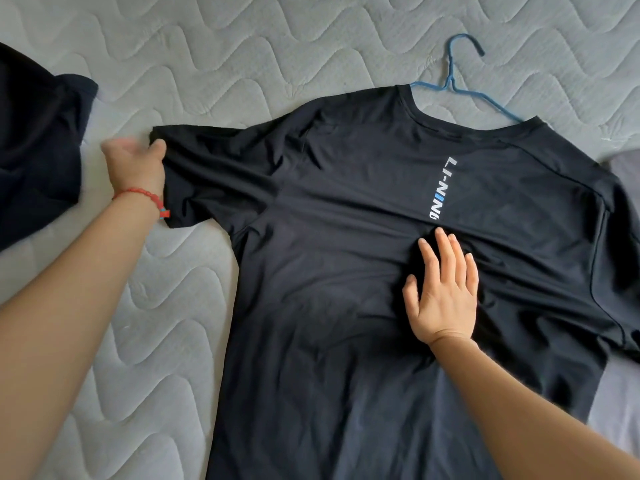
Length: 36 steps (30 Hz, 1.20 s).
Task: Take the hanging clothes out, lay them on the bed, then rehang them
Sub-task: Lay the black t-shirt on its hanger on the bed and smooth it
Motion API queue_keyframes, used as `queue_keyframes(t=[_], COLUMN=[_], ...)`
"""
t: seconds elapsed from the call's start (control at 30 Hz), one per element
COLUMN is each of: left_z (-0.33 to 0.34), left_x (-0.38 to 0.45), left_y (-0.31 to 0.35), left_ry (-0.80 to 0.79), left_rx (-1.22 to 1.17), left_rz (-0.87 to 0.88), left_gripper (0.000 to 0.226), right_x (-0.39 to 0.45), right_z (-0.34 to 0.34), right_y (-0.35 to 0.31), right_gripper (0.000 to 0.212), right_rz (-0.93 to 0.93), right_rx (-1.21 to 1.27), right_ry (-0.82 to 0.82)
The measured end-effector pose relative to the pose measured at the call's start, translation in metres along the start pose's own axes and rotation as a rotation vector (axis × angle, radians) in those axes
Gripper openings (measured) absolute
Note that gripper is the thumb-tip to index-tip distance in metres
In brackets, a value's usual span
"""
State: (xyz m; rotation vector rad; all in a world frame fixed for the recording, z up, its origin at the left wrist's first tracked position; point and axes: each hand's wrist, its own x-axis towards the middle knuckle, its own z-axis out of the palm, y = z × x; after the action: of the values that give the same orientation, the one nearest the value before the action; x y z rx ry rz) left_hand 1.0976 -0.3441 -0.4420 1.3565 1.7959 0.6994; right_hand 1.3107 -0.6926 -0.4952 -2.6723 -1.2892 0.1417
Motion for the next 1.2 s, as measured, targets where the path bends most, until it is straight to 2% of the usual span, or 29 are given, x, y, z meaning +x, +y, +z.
queue_keyframes(t=[0.07, 0.1, 0.17, 0.2, 0.23, 0.3, 0.43, 0.53, 0.63, 0.83, 0.97, 1.03, 1.1, 1.2], left_z=[0.006, 0.011, 0.021, 0.024, 0.024, 0.020, 0.012, 0.005, -0.007, -0.055, -0.083, -0.092, -0.099, -0.109], left_x=[-0.022, -0.039, -0.072, -0.079, -0.084, -0.086, -0.095, -0.125, -0.185, -0.302, -0.335, -0.333, -0.322, -0.308], left_y=[-0.002, -0.005, -0.022, -0.035, -0.048, -0.068, -0.072, -0.074, -0.091, -0.127, -0.138, -0.145, -0.151, -0.154], left_ry=[0.141, 0.111, -0.114, -0.224, -0.293, -0.302, -0.226, -0.167, -0.248, -0.295, -0.297, -0.310, -0.382, -0.473], left_rx=[0.379, 0.511, 0.696, 0.789, 0.865, 0.944, 0.957, 0.873, 0.670, 0.372, 0.341, 0.415, 0.433, 0.328], left_rz=[0.218, 0.415, 0.741, 0.809, 0.805, 0.714, 0.531, 0.493, 0.468, 0.252, 0.125, 0.041, -0.056, -0.165], left_gripper=[0.051, 0.056, 0.061, 0.064, 0.068, 0.074, 0.067, 0.065, 0.062, 0.048, 0.049, 0.042, 0.030, 0.035], right_x=[0.000, 0.000, -0.001, -0.001, -0.001, -0.001, -0.002, -0.003, -0.018, -0.145, -0.226, -0.251, -0.264, -0.274], right_z=[0.000, 0.000, 0.000, 0.000, -0.001, -0.001, -0.004, -0.007, -0.013, -0.027, -0.041, -0.053, -0.066, -0.082], right_y=[0.000, 0.000, 0.001, 0.001, 0.000, 0.000, 0.000, -0.003, -0.004, 0.029, 0.055, 0.060, 0.060, 0.061], right_gripper=[0.054, 0.055, 0.055, 0.055, 0.055, 0.055, 0.057, 0.058, 0.056, 0.052, 0.051, 0.049, 0.051, 0.054], right_rz=[-0.001, 0.000, 0.003, 0.006, 0.008, 0.005, 0.013, 0.028, 0.092, 0.212, 0.299, 0.393, 0.572, 0.855], right_rx=[0.002, 0.002, 0.002, 0.004, 0.007, 0.014, 0.021, 0.006, 0.018, -0.005, -0.015, 0.019, 0.111, 0.357], right_ry=[0.001, -0.001, -0.005, -0.004, -0.001, 0.004, -0.015, -0.039, -0.035, -0.044, -0.087, -0.072, -0.053, -0.063])
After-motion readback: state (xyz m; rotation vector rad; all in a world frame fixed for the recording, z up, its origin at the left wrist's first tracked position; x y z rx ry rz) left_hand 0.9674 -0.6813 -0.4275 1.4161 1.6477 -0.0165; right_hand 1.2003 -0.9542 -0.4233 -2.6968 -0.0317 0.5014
